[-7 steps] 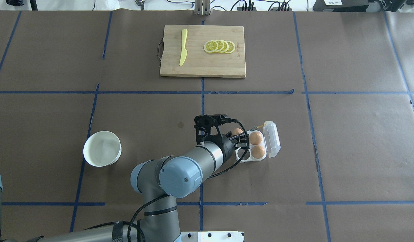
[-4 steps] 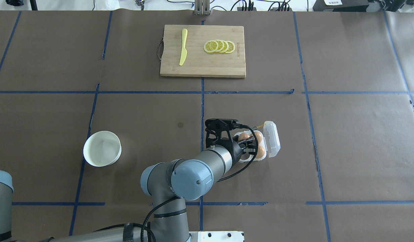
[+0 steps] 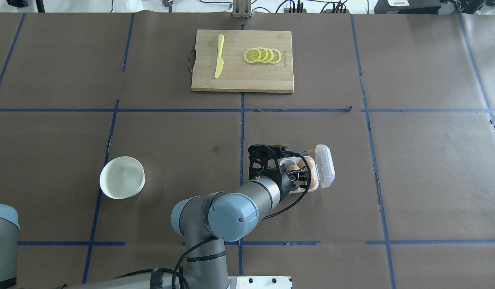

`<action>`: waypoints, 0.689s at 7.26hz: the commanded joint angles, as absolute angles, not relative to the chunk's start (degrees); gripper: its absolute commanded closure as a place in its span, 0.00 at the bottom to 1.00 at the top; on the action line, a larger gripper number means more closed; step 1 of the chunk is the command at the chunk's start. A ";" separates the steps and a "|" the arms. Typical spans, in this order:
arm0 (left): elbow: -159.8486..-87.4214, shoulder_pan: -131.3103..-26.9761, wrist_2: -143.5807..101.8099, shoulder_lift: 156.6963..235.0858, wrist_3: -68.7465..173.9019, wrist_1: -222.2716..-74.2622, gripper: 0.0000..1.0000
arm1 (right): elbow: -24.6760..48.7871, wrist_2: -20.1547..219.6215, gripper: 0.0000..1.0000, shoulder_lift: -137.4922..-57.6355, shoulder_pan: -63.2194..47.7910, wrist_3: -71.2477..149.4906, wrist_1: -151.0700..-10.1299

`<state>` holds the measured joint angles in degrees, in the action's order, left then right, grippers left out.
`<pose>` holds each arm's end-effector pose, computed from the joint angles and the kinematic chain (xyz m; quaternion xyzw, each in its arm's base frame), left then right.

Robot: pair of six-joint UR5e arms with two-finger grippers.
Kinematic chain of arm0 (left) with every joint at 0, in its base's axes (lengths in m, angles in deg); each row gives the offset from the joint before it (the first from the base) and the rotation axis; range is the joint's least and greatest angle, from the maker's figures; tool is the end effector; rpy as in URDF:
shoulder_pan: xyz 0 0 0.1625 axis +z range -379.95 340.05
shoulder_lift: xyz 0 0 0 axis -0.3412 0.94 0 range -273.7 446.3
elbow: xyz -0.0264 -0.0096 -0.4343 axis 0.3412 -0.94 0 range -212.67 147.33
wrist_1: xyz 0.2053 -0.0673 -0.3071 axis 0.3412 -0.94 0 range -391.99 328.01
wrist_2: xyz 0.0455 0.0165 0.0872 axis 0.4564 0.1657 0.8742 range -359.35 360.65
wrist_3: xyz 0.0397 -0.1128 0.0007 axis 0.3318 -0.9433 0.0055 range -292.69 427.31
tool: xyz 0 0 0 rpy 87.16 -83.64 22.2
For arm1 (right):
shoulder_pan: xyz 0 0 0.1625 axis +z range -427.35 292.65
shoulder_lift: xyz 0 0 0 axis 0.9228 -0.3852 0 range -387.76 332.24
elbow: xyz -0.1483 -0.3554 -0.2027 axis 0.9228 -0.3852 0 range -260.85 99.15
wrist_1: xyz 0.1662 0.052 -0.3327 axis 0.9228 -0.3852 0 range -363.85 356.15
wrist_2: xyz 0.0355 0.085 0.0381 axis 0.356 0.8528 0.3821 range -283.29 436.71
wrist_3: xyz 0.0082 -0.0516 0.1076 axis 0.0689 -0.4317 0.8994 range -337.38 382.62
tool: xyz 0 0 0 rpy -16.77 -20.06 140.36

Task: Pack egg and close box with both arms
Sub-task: 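Lower the egg into the empty carton cup and open the left gripper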

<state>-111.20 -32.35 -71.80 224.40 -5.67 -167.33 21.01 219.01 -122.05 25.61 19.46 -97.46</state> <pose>0.6790 -0.3227 0.1608 0.2760 0.5977 -0.0699 0.7495 0.0604 -0.4174 0.6164 0.0545 -0.4382 -0.0168 0.8971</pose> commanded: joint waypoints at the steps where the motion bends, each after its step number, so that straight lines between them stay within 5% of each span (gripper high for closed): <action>1: -111.68 -32.34 -71.95 224.02 -5.73 -167.34 0.00 | 21.01 219.01 0.00 -122.06 25.64 19.46 -97.46; 5: -117.73 -39.95 -86.13 223.85 -4.68 -160.10 0.00 | 22.15 219.01 0.00 -122.06 25.56 20.15 -97.46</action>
<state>-115.73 -36.32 -80.17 223.87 -5.18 -164.98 21.44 219.01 -122.06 25.61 19.62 -97.46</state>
